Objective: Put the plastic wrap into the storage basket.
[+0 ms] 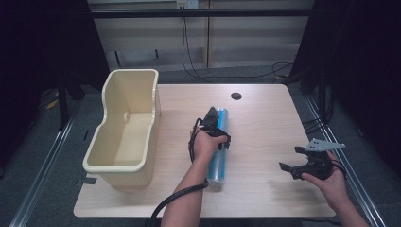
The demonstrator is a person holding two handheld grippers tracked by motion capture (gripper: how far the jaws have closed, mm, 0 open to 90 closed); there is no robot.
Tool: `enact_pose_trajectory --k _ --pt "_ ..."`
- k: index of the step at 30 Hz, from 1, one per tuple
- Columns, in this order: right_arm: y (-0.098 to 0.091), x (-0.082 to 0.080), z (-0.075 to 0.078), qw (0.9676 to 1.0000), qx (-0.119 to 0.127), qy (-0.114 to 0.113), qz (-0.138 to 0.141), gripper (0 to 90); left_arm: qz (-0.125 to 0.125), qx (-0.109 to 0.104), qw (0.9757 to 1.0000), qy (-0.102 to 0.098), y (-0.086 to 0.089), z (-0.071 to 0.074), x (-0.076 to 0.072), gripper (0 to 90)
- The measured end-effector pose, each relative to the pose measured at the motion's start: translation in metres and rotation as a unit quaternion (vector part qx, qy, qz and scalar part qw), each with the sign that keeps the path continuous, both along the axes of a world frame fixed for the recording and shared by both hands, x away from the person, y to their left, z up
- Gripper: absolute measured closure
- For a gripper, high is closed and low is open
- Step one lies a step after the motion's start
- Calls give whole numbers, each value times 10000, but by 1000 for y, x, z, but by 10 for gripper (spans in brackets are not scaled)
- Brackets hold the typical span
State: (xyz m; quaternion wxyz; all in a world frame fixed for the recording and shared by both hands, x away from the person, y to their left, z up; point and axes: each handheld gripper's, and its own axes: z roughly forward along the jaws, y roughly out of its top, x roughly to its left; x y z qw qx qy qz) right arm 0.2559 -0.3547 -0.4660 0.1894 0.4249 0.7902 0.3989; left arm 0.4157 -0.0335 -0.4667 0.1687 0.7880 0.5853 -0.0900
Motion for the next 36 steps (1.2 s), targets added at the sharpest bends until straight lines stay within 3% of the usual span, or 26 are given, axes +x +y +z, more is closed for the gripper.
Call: enact_pose_trajectory --k 2,5,10,14,16,19,21,30,36 --pt "0 1 0 10000 24 4 6 51 -36 114 9999 6 1 4 -1 316" --pt "0 1 0 10000 37 -11 55 51 -28 55 10000 63 5 9 0 318" --pt "0 1 1 10000 40 -41 66 50 -76 132 9999 3 13 30 -1 321" --pt "-1 0 2 10000 79 -23 10 49 -108 174 9997 100 17 38 -2 322" --pt "0 0 2 10000 82 -13 10 49 -215 251 9994 107 19 37 -3 322" --pt "0 0 2 10000 74 -34 49 49 -140 228 9996 49 18 33 -5 322" --pt "0 -1 2 10000 81 -25 38 49 -189 262 9994 125 18 26 -7 322" --pt "0 0 2 10000 68 -45 27 49 -179 271 9994 130 17 5 -11 321" --pt "1 0 2 9999 52 -86 69 49 -85 216 9997 88 15 5 -9 316"
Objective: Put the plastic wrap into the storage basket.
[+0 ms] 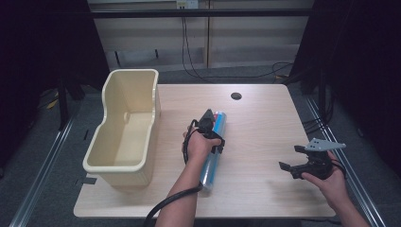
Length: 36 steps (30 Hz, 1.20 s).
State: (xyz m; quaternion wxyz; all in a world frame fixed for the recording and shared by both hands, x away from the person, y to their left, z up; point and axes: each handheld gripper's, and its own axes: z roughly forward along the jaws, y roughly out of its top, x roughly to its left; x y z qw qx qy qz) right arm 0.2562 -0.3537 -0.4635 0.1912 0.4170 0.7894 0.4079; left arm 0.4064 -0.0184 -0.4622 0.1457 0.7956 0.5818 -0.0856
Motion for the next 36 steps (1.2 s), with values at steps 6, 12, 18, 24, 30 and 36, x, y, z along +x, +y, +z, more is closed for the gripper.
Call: enact_pose_trajectory --k 6,12,18,24,30,36 --pt "1 0 0 10000 -39 1 -3 49 -86 91 9999 -118 -4 -7 5 295" --pt "-1 0 -1 10000 -36 10 8 49 -66 304 9995 65 -10 -5 7 319" --pt "-2 0 0 10000 -3 40 -17 49 -172 248 9992 265 -7 1 5 321" --pt "-1 1 0 10000 -3 2 0 48 -148 179 9995 233 0 19 4 321" --pt "0 0 1 10000 11 8 9 49 -136 243 9995 141 10 39 3 321" --pt "2 1 1 10000 75 -12 24 48 -67 132 9999 -46 19 59 3 321"
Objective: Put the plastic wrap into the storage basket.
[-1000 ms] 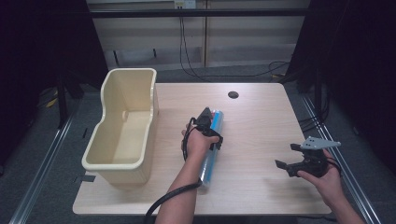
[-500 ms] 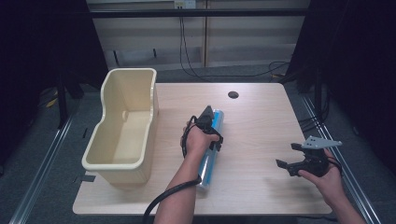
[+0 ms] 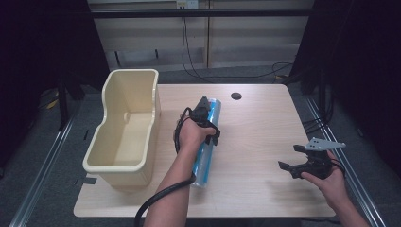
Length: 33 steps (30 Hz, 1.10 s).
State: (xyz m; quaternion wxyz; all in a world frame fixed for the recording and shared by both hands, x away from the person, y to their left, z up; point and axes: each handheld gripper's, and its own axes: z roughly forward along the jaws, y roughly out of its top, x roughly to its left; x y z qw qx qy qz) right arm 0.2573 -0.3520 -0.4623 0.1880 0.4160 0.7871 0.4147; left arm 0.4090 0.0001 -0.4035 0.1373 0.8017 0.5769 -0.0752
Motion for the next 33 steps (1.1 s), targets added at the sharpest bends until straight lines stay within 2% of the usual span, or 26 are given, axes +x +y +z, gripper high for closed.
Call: enact_pose_trajectory --k 2,15,24,30,33 --pt "1 0 0 10000 2 30 -27 47 23 -32 10000 -72 2 3 0 321" --pt "3 0 0 10000 -13 -20 12 46 62 -39 9999 -89 13 22 2 321" --pt "3 0 0 10000 15 -14 10 44 78 -59 9999 -88 21 43 1 321" --pt "4 0 0 10000 -3 -11 43 43 76 56 9999 -114 27 59 1 321" --pt "3 0 1 10000 0 -15 35 43 70 39 9999 -107 30 65 0 321"
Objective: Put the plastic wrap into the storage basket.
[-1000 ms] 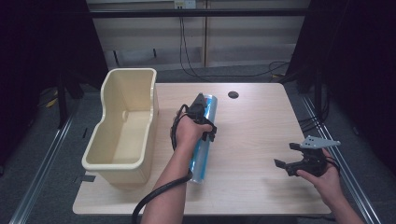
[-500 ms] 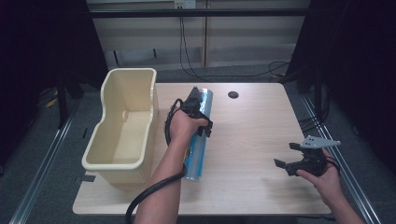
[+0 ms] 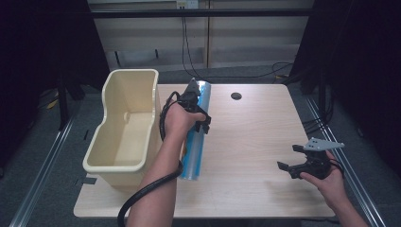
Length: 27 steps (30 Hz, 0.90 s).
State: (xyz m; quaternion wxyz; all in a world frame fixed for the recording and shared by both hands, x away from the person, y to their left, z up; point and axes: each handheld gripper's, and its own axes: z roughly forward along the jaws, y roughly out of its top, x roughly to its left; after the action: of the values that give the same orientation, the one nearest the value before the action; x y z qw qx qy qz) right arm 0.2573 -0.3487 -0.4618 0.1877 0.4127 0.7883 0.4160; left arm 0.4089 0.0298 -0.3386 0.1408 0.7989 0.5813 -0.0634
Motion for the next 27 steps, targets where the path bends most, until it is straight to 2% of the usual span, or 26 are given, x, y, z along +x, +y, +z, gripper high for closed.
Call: enact_pose_trajectory --k 4,8,11,22,25,27 --pt "0 0 0 10000 13 15 0 43 43 -105 9999 70 4 7 -1 321" --pt "1 0 0 10000 -2 4 -1 43 117 -119 9998 110 8 14 -1 321" --pt "0 0 0 10000 3 4 4 43 105 -56 9999 77 9 16 -2 321" --pt "-2 0 0 10000 69 -21 -44 43 101 -84 9999 40 18 32 -5 322" --pt "-2 1 0 10000 41 -2 -27 43 241 -94 9997 -21 23 40 -7 322" --pt "-2 1 0 10000 33 -18 -34 43 221 -58 9997 12 28 44 -7 321"
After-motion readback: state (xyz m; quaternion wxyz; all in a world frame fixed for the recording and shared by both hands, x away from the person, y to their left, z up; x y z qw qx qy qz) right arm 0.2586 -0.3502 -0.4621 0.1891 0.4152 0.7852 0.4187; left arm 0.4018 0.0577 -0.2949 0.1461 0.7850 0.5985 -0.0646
